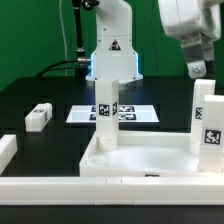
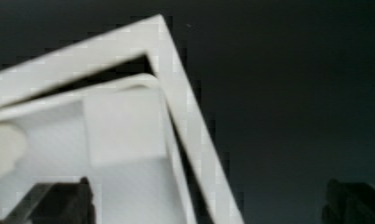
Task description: Assemble desk
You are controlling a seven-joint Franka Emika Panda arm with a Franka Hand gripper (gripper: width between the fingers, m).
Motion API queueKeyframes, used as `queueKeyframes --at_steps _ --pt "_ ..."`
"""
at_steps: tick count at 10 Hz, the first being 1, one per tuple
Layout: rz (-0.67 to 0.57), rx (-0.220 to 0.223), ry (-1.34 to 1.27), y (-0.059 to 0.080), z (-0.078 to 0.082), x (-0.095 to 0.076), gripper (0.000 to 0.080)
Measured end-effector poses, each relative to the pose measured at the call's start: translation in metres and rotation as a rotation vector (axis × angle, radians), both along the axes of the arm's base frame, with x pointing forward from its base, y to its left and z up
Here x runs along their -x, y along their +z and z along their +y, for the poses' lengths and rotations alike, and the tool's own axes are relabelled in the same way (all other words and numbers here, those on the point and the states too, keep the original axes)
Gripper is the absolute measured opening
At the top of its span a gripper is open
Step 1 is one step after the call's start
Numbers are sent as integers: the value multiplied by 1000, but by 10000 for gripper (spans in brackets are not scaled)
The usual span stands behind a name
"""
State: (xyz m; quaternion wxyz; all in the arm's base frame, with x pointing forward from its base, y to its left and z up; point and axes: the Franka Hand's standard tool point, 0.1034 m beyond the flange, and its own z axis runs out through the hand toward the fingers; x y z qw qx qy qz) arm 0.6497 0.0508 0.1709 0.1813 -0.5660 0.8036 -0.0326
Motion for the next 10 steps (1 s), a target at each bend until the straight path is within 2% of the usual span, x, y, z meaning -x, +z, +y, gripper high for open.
queueKeyframes --at_steps 2,3,4,8,9,10 --pt "-30 57 161 11 -27 23 649" --pt "-50 98 268 17 -48 33 649" --pt "-69 165 409 12 -67 39 649" --pt "-102 261 673 10 -68 40 649" --pt "-114 302 793 6 -76 43 649" --pt "-109 329 915 -2 -97 54 649"
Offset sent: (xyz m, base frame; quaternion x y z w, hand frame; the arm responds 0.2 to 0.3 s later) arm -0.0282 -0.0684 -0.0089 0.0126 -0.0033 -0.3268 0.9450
